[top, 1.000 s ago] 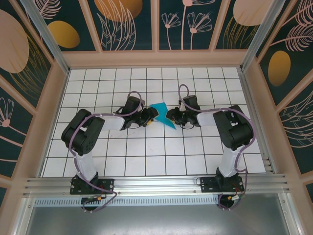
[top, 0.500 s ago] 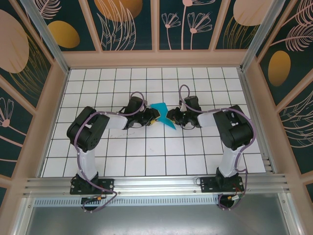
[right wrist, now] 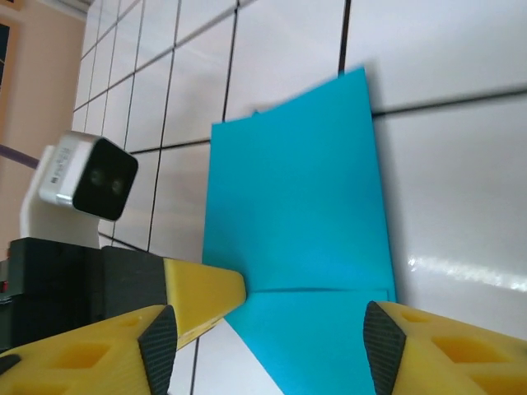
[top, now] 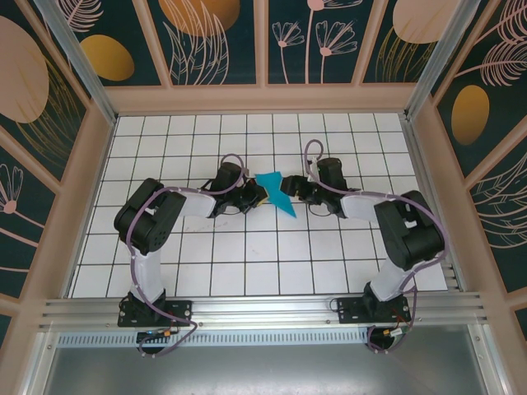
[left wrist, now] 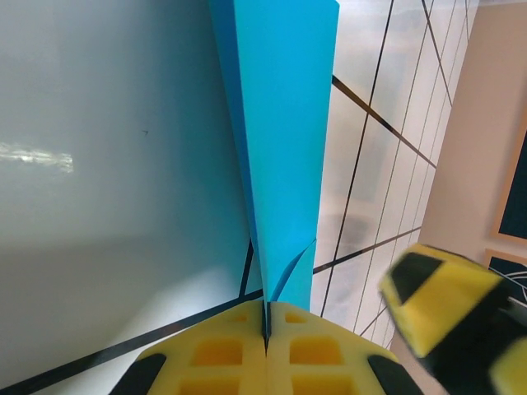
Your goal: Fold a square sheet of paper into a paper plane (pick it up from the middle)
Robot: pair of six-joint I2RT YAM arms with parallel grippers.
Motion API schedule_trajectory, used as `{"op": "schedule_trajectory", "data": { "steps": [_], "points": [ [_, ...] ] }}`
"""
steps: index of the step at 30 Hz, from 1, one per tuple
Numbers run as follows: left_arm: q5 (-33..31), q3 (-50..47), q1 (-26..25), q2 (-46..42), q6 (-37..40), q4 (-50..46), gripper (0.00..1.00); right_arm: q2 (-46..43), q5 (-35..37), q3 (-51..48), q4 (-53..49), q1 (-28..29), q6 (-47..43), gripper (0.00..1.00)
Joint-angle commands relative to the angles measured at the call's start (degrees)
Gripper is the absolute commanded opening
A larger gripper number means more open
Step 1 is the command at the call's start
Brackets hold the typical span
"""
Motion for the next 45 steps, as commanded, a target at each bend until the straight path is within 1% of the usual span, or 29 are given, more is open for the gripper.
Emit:
{"op": "schedule_trajectory", "data": {
  "steps": [1, 4, 6, 9, 11, 13, 19, 20, 22, 24, 27, 30, 33, 40, 42, 43, 45],
  "points": [
    [-0.4, 1.4, -0.1, -0.7, 1.4, -1.9, 0.00, -3.9, 8.3, -3.0, -1.3, 1.7, -11.5, 0.65],
    [-0.7, 1.4, -0.2, -1.0, 1.8, -3.4, 0.00, -6.8, 14.2, -6.7, 1.9, 4.3, -16.7, 0.62],
    [-0.7, 3.2, -0.2, -1.2, 2.0, -4.3, 0.00, -9.0, 16.2, -10.0, 6.1, 5.8, -20.2, 0.62],
    [-0.8, 3.7, -0.2, -1.6, 2.0, -5.5, 0.00, -10.1, 17.2, -12.9, 10.3, 7.5, -25.8, 0.62],
    [-0.7, 4.1, -0.2, -1.8, 2.0, -5.8, 0.00, -10.4, 20.8, -15.2, 14.2, 10.7, -31.0, 0.61],
    [-0.6, 4.5, -0.2, -2.0, 2.3, -6.4, 0.00, -10.0, 22.8, -16.3, 16.4, 12.4, -34.1, 0.60],
    [-0.5, 5.7, -0.2, -2.0, 2.5, -8.1, 0.00, -5.2, 28.7, -14.2, 17.8, 16.3, -41.4, 0.54],
    [-0.7, 5.9, -0.2, -2.0, 2.5, -8.4, 0.00, -3.8, 29.9, -13.0, 16.9, 17.0, -42.4, 0.48],
    [-0.6, 6.2, -0.2, -2.2, 2.5, -9.0, 0.00, -1.0, 33.0, -10.6, 15.5, 18.0, -43.0, 0.41],
    [-0.8, 6.5, -0.2, -2.2, 2.8, -9.8, 0.00, 1.0, 34.3, -10.0, 17.5, 18.6, -43.6, 0.40],
    [-0.8, 6.7, -0.2, -2.3, 3.1, -10.6, 0.00, 2.4, 34.2, -8.8, 18.4, 19.2, -44.2, 0.40],
    [-0.8, 6.7, -0.2, -2.4, 3.0, -11.0, 0.00, 4.0, 35.2, -8.2, 19.5, 20.0, -46.0, 0.43],
    [-0.9, 6.6, -0.2, -2.8, 3.0, -11.3, 0.00, 6.5, 36.7, -6.6, 19.6, 20.3, -47.3, 0.44],
    [-0.7, 6.2, -0.2, -4.1, 2.5, -11.7, 0.00, 9.4, 38.3, -4.5, 20.9, 20.4, -49.5, 0.40],
    [-0.8, 6.3, -0.2, -4.2, 2.6, -12.3, 0.00, 9.9, 39.5, -4.1, 21.0, 20.4, -49.9, 0.37],
    [-0.7, 6.4, -0.2, -4.3, 2.6, -12.4, 0.00, 10.1, 40.0, -4.1, 21.5, 20.4, -50.2, 0.34],
    [-0.8, 6.3, -0.2, -4.4, 2.6, -12.8, 0.00, 10.5, 40.6, -3.9, 21.8, 20.5, -50.8, 0.31]
  ]
}}
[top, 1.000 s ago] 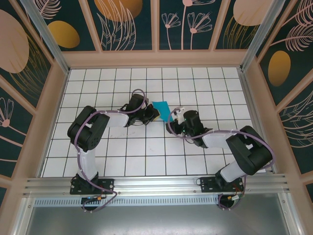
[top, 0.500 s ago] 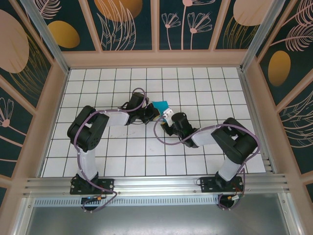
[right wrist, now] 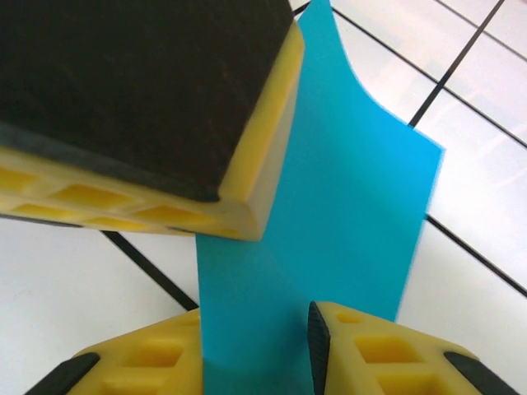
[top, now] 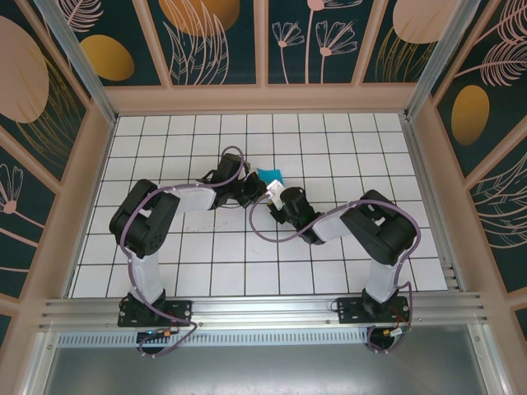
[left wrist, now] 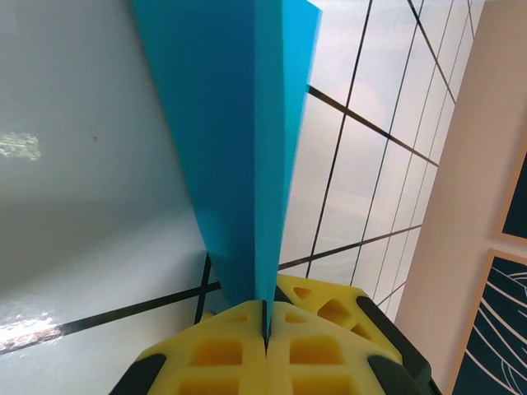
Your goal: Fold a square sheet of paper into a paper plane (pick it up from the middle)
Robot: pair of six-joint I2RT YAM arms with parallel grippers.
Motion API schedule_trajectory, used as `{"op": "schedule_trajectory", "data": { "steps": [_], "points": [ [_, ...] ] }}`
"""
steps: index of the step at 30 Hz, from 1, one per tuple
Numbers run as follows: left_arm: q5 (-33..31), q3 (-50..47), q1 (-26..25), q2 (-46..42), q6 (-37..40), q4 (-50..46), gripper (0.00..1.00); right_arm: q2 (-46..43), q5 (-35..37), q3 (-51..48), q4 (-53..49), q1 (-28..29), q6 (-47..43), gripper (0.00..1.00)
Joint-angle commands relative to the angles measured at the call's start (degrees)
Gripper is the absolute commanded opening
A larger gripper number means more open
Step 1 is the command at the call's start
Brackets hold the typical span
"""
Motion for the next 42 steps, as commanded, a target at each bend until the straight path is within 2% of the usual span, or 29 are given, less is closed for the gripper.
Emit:
{"op": "schedule_trajectory", "data": {
  "steps": [1, 6, 12, 16, 19, 25, 29, 34, 42],
  "points": [
    [-0.6, 0.7, -0.2, -2.0, 1.1, -2.0, 0.00, 1.1, 2.4, 1.5, 3.0, 0.4, -1.8, 0.30],
    [-0.8, 1.1, -0.2, -1.9, 1.1, -2.4, 0.03, 1.2, 1.8, 1.2, 4.3, 0.5, -2.6, 0.26],
    [-2.7, 2.5, 1.1, -3.1, 3.3, -5.0, 0.24, -0.5, -1.6, 0.1, 3.7, 0.3, -1.0, 0.14],
    [-3.8, 2.7, 3.7, -5.2, 4.4, -5.7, 0.33, -1.4, -5.6, -0.4, 2.2, -0.4, 1.4, 0.09],
    [-4.2, 2.6, 5.4, -6.4, 5.1, -6.2, 0.37, -1.6, -7.9, -0.4, 1.4, -0.7, 3.2, 0.09],
    [-6.5, 0.5, 8.1, -9.3, 6.5, -7.4, 0.41, -1.7, -10.7, -0.5, 0.5, -1.5, 5.8, 0.09],
    [-7.4, -1.9, 8.5, -10.8, 6.9, -6.1, 0.41, -2.0, -16.3, -0.1, -0.8, -3.1, 9.6, 0.07],
    [-5.3, -6.6, 8.5, -11.2, 7.2, 0.2, 0.39, -2.4, -23.5, 0.5, -2.2, -5.0, 15.1, 0.06],
    [-2.6, -11.4, 7.8, -11.2, 7.3, 8.4, 0.35, -0.3, -29.9, 2.9, -3.7, -6.8, 24.7, 0.00]
  ]
}}
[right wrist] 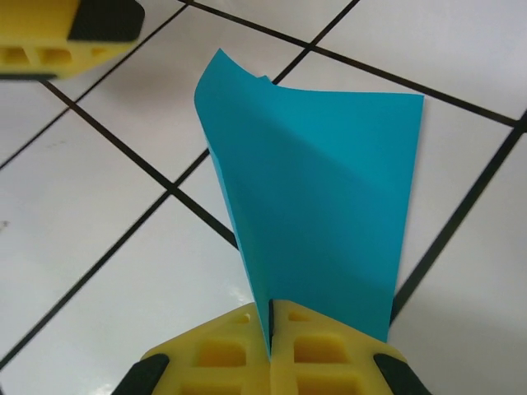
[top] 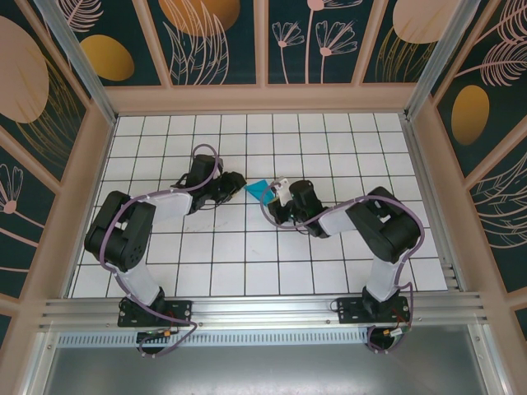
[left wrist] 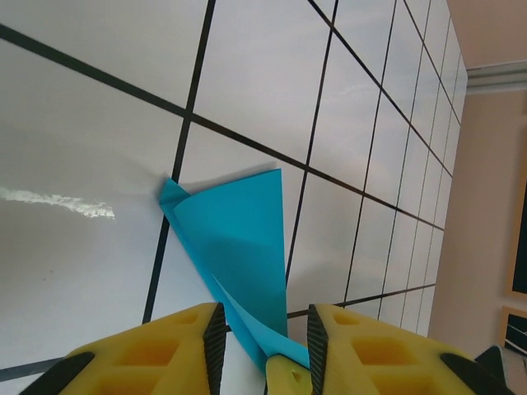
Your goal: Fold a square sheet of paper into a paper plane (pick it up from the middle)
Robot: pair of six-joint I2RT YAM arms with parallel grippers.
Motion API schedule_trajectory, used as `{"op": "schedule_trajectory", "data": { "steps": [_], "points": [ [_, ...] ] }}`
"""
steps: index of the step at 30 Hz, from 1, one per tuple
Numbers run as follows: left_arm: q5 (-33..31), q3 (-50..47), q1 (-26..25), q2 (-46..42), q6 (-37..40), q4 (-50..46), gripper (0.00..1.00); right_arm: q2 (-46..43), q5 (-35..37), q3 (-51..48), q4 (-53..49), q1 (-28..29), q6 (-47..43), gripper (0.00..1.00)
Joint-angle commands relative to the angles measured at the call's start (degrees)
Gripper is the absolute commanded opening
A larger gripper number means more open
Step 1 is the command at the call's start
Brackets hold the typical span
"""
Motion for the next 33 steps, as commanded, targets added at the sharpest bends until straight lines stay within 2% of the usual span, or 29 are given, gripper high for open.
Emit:
{"op": "schedule_trajectory", "data": {
  "steps": [1, 8, 19, 33],
  "points": [
    [1.8, -1.1, -0.6, -1.0, 1.4, 5.7, 0.34, 0.6, -5.6, 2.6, -0.7, -1.3, 7.2, 0.00],
    [2.3, -3.6, -1.4, -1.0, 1.3, 9.2, 0.34, 2.4, -7.9, 7.1, -6.6, -2.3, 12.5, 0.00],
    [4.7, -5.0, -3.2, 0.3, 0.4, 14.5, 0.30, 3.9, -12.7, 7.9, -7.5, -3.3, 15.8, 0.00],
    [6.6, -3.5, -4.3, 4.9, -0.3, 16.3, 0.23, 4.8, -21.1, 6.9, -4.4, -5.7, 18.1, 0.16]
  ]
}}
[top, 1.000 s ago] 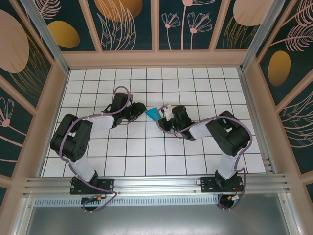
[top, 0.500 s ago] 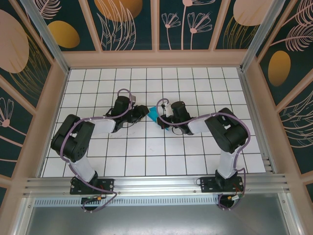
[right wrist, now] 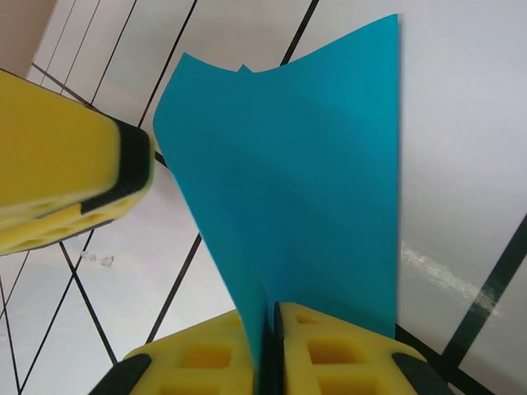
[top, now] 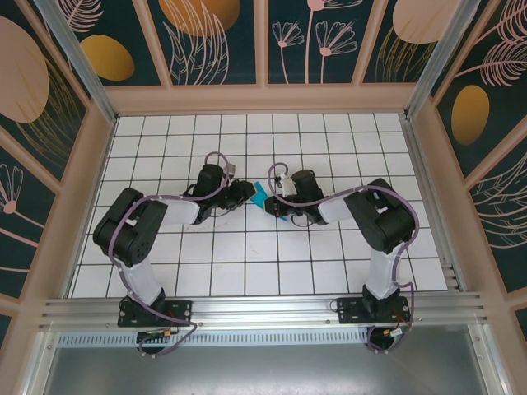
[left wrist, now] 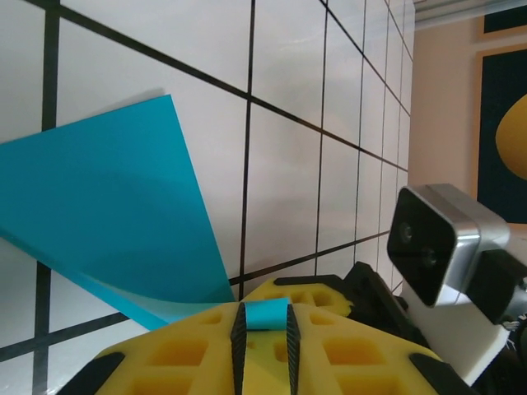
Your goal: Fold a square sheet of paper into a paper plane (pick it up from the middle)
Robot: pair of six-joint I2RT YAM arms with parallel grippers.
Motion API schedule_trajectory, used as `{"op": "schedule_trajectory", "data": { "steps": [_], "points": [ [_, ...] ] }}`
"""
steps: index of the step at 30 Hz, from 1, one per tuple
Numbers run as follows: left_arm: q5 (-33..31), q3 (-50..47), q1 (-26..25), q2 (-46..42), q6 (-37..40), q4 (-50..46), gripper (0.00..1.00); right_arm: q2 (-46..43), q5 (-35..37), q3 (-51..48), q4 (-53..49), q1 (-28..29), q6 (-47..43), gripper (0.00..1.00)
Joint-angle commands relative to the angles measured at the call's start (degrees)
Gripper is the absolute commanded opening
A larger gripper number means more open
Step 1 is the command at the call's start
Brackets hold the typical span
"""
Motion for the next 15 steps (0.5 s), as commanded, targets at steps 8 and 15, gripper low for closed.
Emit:
{"op": "schedule_trajectory", "data": {
  "steps": [8, 15],
  "points": [
    [1.6, 2.4, -0.5, 2.7, 0.1, 1.2, 0.22, 0.1, -5.7, 0.0, 3.2, -0.9, 1.4, 0.23],
    [1.2, 3.0, -0.5, 3.3, 0.8, 0.0, 0.22, 0.5, -6.9, -0.4, 4.0, -1.0, 2.5, 0.27]
  ]
}}
